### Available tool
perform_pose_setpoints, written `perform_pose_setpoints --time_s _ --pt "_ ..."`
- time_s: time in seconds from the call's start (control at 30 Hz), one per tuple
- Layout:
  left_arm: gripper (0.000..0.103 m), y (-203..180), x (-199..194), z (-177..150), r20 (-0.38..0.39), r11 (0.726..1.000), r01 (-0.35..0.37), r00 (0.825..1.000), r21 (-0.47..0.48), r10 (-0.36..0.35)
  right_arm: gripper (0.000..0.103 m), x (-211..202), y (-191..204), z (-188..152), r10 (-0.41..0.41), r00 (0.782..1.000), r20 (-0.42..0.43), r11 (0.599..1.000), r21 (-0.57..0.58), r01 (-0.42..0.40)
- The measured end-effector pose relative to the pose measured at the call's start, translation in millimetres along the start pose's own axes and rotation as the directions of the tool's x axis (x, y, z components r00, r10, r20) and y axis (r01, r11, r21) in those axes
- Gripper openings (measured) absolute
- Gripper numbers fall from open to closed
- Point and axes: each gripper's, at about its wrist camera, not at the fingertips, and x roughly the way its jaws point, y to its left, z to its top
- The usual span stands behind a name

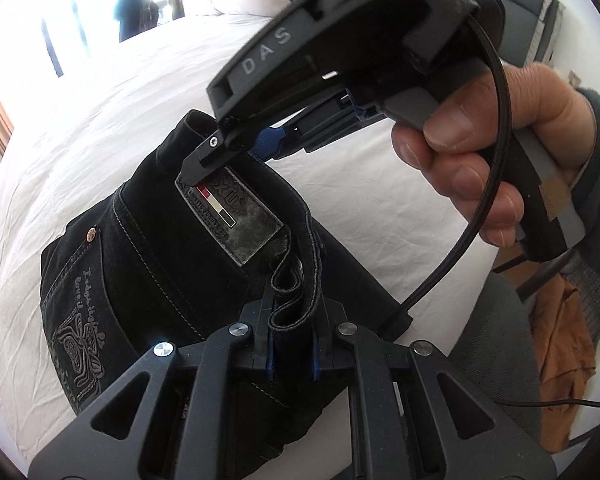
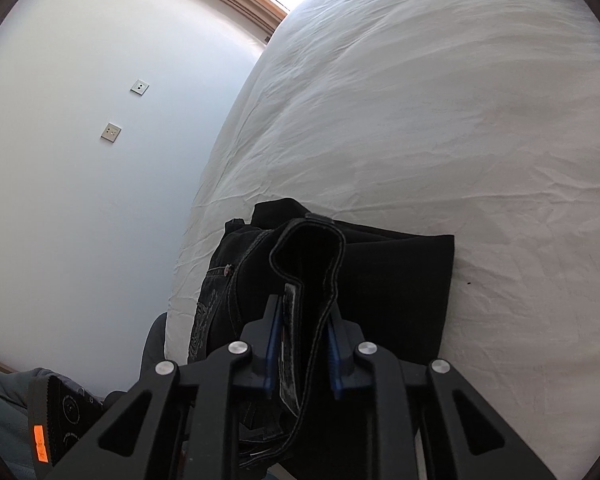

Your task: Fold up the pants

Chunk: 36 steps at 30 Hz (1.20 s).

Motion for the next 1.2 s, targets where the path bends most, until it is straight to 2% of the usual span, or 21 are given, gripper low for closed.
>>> perform_pose_setpoints --time_s 0.1,0.23,0.33,0.4,0.47,0.53,0.6,0.63,0.67,0.77,0.8,0.87,1.03,1.13,1.2 --pt "0.011 -15.8 21.3 -1.8 -0.03 1.0 0.0 1.0 0.014 0.0 0.022 6.9 -21.8 -1.5 -0.01 1.0 -0.013 0.999 0.047 0.011" --pt "0.012 -32.0 35.4 -1.1 -0.031 0.999 0.002 1.0 0.036 -0.001 0.022 13.0 -45.3 -7.7 0.006 1.0 0.0 0.994 0.105 -0.006" --pt "0.02 -41.5 40.6 -0.1 -0.04 0.998 0.024 0.999 0.049 -0.022 0.022 12.1 -51.5 -9.3 0.01 1.0 0.009 0.993 0.115 -0.011" --pt "0.021 -35.2 29.6 0.2 -0.041 0.997 0.081 0.996 0.007 -0.08 0.023 11.8 -57.8 -10.4 0.026 1.0 0.005 0.991 0.135 -0.027" --pt "0.022 -25.2 11.3 -0.6 -0.026 0.988 0.144 0.989 -0.053 -0.146 0.03 9.0 -61.2 -11.3 0.039 0.999 0.018 0.987 0.153 -0.042" --pt "0.023 -12.6 -14.1 -4.1 0.023 0.977 0.193 0.981 -0.091 -0.192 0.041 1.9 -59.8 -12.1 0.026 0.999 0.045 0.987 0.156 -0.033" --pt "0.024 9.4 -43.1 -13.0 0.096 0.97 0.197 0.978 -0.14 -0.185 0.059 -9.1 -57.7 -13.4 -0.014 0.997 0.08 0.987 0.163 0.001" --pt "0.024 22.6 -53.3 -18.2 0.118 0.968 0.185 0.979 -0.169 -0.166 0.06 -14.9 -55.3 -14.2 -0.058 0.994 0.091 0.986 0.162 0.043" --pt "0.024 42.6 -65.1 -25.9 0.143 0.962 0.166 0.98 -0.216 -0.137 0.06 -19.7 -52.1 -15.4 -0.082 0.992 0.097 0.986 0.155 0.066" --pt "0.024 97.4 -76.3 -49.4 0.17 0.936 0.098 0.985 -0.337 -0.042 0.06 -33.9 -31.3 -22.2 -0.047 0.991 0.123 0.994 0.107 0.033" --pt "0.024 112.2 -71.1 -58.8 0.148 0.922 0.069 0.989 -0.381 -0.013 0.06 -36.5 -20.4 -24.9 -0.026 0.992 0.123 0.997 0.077 0.016" --pt "0.024 127.2 -56.0 -75.6 0.117 0.898 0.057 0.993 -0.436 -0.006 0.06 -35.5 0.0 -30.0 0.014 0.994 0.11 0.999 0.026 -0.017" --pt "0.024 117.3 -23.6 -80.6 0.085 0.917 0.087 0.995 -0.389 -0.059 0.06 -4.2 32.6 -45.7 0.058 0.998 0.009 0.998 -0.039 -0.057" --pt "0.024 105.1 -1.7 -76.8 0.075 0.928 0.1 0.994 -0.358 -0.078 0.059 16.9 17.3 -59.9 0.033 0.998 -0.044 0.999 0.018 -0.033" --pt "0.024 98.0 3.2 -73.9 0.07 0.943 0.094 0.995 -0.319 -0.076 0.035 21.0 -2.1 -70.0 0.022 0.999 -0.047 0.997 0.069 -0.018"
